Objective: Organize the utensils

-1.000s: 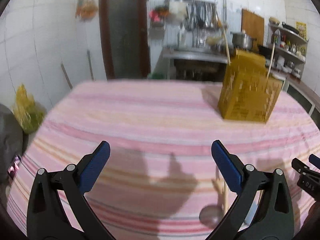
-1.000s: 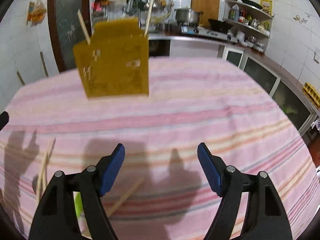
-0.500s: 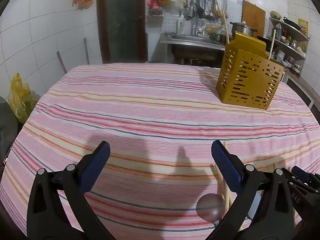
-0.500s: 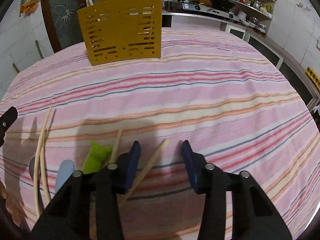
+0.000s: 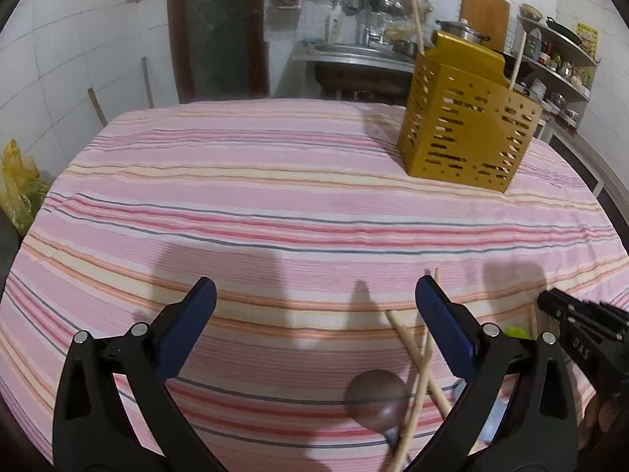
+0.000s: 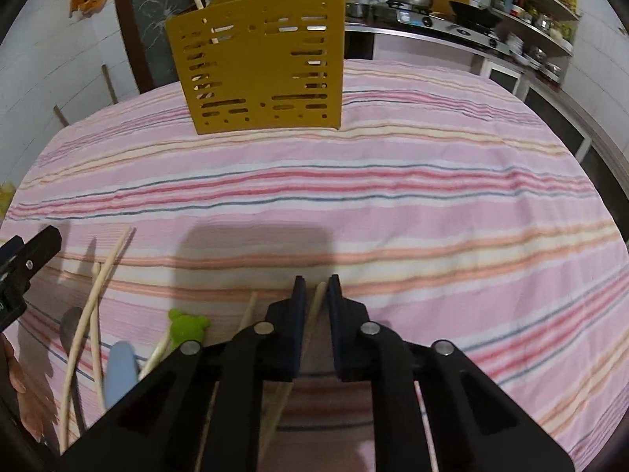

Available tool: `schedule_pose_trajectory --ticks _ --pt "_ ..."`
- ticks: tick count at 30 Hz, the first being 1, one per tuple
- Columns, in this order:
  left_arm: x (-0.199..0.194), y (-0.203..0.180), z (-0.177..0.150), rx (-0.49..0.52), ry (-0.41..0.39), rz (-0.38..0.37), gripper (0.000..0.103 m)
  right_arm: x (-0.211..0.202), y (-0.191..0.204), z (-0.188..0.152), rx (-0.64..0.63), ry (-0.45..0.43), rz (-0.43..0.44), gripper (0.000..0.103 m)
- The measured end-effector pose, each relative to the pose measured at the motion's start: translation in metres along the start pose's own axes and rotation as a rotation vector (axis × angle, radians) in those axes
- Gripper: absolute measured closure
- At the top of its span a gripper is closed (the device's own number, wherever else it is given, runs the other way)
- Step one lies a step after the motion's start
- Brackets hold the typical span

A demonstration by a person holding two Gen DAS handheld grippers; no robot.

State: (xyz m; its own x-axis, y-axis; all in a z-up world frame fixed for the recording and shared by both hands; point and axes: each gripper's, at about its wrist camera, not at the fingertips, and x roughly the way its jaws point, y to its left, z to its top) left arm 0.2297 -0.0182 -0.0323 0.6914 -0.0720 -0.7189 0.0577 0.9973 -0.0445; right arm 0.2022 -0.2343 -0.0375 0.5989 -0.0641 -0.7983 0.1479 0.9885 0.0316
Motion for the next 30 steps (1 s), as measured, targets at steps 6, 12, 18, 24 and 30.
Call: schedule_pose_trajectory --ticks 6,12,18,24,30 --pt "0.008 -0.013 -0.004 0.037 0.027 -0.018 0.005 0.005 -0.006 0.009 -0.040 0.006 0.017 0.094" --pt "0.010 -0.027 -0.008 0.100 0.049 -0.053 0.012 0.004 -0.007 0.005 -0.028 -0.008 0.033 0.094" --pt "0.016 -0.040 -0.009 0.150 0.076 -0.070 0.021 0.001 -0.012 0.003 -0.008 -0.009 0.044 0.094" --pt "0.031 -0.053 -0.007 0.186 0.132 -0.080 0.035 0.002 -0.017 0.002 0.018 -0.002 0.053 0.094" --pt "0.038 -0.060 -0.004 0.199 0.160 -0.094 0.048 0.000 -0.011 0.001 0.001 -0.008 0.018 0.094"
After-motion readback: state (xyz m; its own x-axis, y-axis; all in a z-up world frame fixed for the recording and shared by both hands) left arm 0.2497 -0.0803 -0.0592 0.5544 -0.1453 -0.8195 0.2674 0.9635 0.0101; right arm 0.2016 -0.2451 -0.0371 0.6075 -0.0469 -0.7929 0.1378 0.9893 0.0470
